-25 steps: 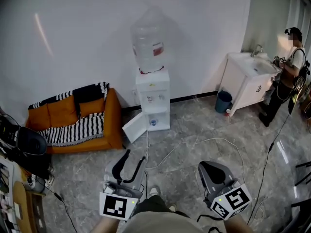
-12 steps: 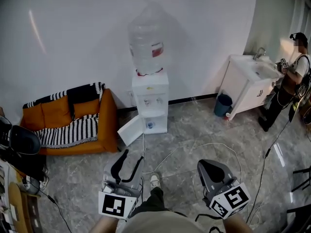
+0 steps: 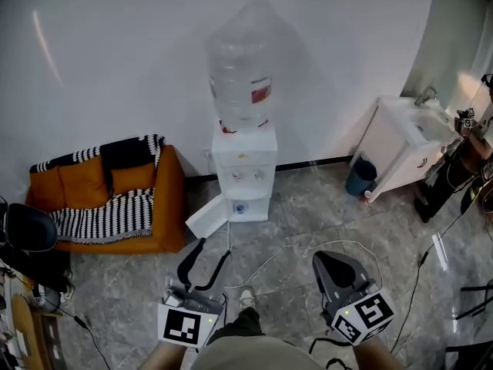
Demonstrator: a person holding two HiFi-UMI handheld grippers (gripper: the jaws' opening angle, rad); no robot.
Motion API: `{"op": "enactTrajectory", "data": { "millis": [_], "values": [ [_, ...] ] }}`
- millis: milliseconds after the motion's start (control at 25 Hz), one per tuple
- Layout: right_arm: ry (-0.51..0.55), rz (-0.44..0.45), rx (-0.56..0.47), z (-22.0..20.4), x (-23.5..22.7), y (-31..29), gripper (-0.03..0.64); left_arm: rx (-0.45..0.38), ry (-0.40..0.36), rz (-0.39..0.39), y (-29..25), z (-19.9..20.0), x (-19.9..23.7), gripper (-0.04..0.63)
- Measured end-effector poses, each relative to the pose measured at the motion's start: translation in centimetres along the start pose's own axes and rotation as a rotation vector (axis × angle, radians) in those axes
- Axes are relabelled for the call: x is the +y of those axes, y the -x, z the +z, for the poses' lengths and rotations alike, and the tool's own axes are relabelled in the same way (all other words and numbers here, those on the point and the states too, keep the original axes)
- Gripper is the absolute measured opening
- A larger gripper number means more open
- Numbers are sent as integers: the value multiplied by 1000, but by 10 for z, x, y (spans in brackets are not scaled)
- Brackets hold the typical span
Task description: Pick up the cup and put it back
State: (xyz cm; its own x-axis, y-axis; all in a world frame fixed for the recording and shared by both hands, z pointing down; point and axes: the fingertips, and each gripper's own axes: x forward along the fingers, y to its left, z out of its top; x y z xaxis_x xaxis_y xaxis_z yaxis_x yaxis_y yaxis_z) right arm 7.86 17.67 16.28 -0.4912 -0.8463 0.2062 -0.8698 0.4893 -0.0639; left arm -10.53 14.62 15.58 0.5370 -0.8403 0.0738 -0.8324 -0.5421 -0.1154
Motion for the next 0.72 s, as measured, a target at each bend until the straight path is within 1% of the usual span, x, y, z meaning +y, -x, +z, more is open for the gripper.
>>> {"op": "enactTrajectory", "data": {
  "millis": [120, 360, 560, 720],
  "values": [
    [10, 1, 18, 8, -18, -44, 3, 18, -10, 2, -33, -4, 31, 192],
    [13, -4, 31, 24, -46, -120, 3, 39, -6, -7, -90, -12, 85, 192],
    [28, -9, 37, 35, -63, -166, 3, 37, 6, -5, -123, -17, 113, 192],
    [36, -2, 51, 36, -73, -190, 3, 58, 16, 8, -136, -29, 126, 192]
  ]
}}
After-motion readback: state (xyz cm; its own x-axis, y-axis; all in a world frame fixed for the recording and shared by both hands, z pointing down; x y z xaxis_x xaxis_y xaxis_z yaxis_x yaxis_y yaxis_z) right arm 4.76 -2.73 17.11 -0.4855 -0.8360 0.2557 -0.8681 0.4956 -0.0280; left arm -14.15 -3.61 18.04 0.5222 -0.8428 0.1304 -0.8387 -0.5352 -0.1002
